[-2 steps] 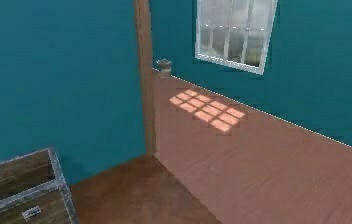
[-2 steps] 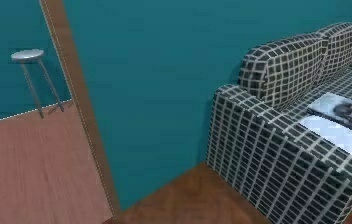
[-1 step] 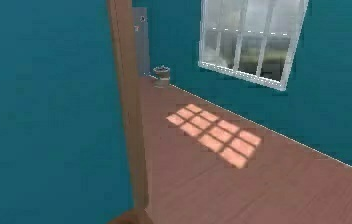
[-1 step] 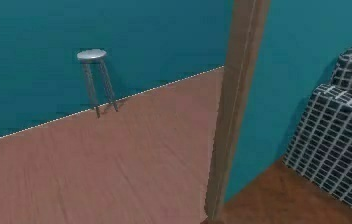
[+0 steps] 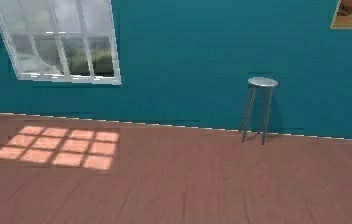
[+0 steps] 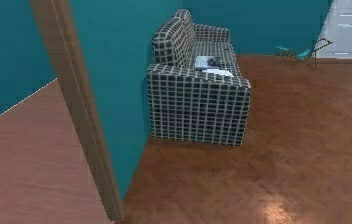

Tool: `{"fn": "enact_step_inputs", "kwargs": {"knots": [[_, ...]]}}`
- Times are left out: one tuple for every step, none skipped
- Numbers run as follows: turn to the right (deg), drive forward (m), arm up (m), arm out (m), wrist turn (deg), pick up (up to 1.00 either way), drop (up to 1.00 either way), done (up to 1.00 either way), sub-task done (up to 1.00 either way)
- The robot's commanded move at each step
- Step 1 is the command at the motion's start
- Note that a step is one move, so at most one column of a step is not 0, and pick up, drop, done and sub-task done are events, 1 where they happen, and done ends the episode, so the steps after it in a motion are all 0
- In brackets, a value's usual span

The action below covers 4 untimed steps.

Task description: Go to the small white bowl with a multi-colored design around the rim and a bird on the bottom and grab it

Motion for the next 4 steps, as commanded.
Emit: {"fn": "enact_step_inputs", "kwargs": {"knots": [[21.0,0.0,0.0,0.0,0.0,0.0,0.0,0.0,0.0],[0.0,0.8,0.0,0.0,0.0,0.0,0.0,0.0,0.0],[18.0,0.0,0.0,0.0,0.0,0.0,0.0,0.0,0.0],[0.0,0.5,0.0,0.0,0.0,0.0,0.0,0.0,0.0]]}}
